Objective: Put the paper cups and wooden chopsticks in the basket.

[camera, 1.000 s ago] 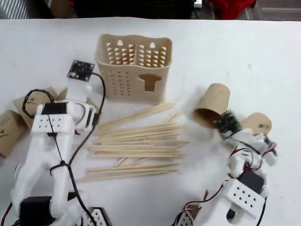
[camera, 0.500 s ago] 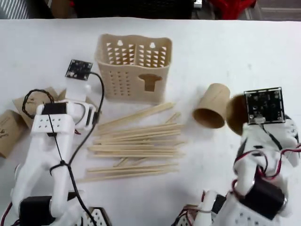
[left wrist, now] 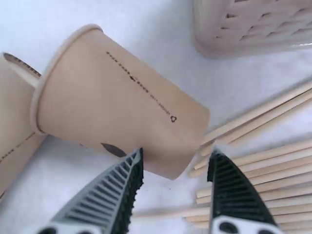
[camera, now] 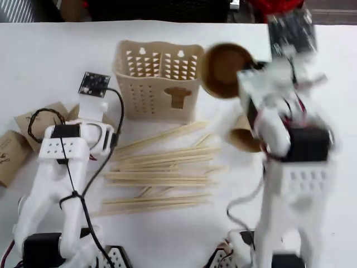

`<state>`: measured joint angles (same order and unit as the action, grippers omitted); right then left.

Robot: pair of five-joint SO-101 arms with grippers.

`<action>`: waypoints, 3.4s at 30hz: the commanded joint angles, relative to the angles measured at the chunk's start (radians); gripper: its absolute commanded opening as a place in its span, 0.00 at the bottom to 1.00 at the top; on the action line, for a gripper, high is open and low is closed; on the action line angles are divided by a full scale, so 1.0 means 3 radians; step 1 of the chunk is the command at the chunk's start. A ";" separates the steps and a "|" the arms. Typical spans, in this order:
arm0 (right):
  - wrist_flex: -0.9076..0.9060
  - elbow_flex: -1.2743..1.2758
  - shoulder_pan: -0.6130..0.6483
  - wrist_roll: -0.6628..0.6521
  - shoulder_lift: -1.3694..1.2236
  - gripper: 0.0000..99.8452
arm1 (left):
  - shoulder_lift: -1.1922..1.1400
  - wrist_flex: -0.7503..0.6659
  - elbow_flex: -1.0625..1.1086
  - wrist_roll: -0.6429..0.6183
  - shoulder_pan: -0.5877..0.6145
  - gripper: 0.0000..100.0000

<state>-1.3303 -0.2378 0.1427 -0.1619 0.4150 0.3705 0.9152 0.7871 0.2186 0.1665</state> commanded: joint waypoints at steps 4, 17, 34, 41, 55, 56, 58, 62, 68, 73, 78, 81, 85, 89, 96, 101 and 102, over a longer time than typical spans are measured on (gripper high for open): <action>-0.0228 -0.1391 0.0345 0.0240 -0.0749 0.02 | 0.0120 -0.0072 0.0005 -0.0041 0.0018 0.22; -0.0028 -0.1621 0.0529 0.0655 -0.1527 0.02 | 0.0120 -0.0072 0.0005 -0.0041 0.0018 0.22; -0.0084 -0.1632 0.0540 0.0793 -0.1747 0.02 | 0.0120 -0.0072 0.0005 -0.0041 0.0018 0.22; -0.0100 -0.1606 0.0565 0.0798 -0.1782 0.03 | 0.0120 -0.0061 0.0010 -0.0041 0.0018 0.22; -0.0422 -0.1642 0.0345 0.0568 -0.1793 0.19 | 0.0120 -0.0056 0.0010 -0.0041 0.0018 0.22; -0.0534 -0.1642 0.0315 0.0445 -0.1731 0.19 | 0.0120 -0.0056 0.0010 -0.0041 0.0018 0.22; -0.0795 -0.1642 0.0228 0.0230 -0.1588 0.19 | 0.0120 -0.0056 0.0010 -0.0041 0.0018 0.22; -0.1225 -0.1606 0.0023 -0.0476 -0.1337 0.19 | 0.0120 -0.0056 0.0010 -0.0041 0.0018 0.22; -0.1291 -0.0834 -0.0166 -0.1371 -0.0719 0.19 | 0.0120 -0.0056 0.0010 -0.0041 0.0033 0.22; -0.0882 0.0506 -0.0166 -0.1897 0.0038 0.19 | 0.0120 -0.0077 0.0051 -0.0041 0.0023 0.22; -0.0233 0.1954 -0.0141 -0.2475 0.0872 0.19 | 0.0120 -0.0077 0.0056 -0.0036 0.0023 0.22; 0.0192 0.2700 -0.0197 -0.2762 0.1332 0.19 | 0.0120 -0.0077 0.0056 -0.0031 0.0023 0.22; 0.0667 0.3483 -0.0391 -0.3023 0.1726 0.25 | 0.0120 -0.0077 0.0056 -0.0026 0.0018 0.22; 0.1148 0.3984 -0.0652 -0.3212 0.1762 0.28 | 0.0120 -0.0077 0.0056 -0.0026 0.0018 0.22; 0.2007 0.4404 -0.0841 -0.3294 0.1522 0.27 | 0.0120 -0.0077 0.0056 -0.0026 0.0018 0.22; 0.2524 0.4470 -0.0862 -0.3294 0.1123 0.27 | 0.0120 -0.0072 0.0061 -0.0026 0.0018 0.22; 0.2642 0.4465 -0.0862 -0.3284 0.1010 0.27 | 0.0120 -0.0072 0.0061 -0.0026 0.0018 0.22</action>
<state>-0.6291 1.1078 -0.1043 -1.1408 0.7772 0.3751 0.9137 0.8040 0.2202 0.1695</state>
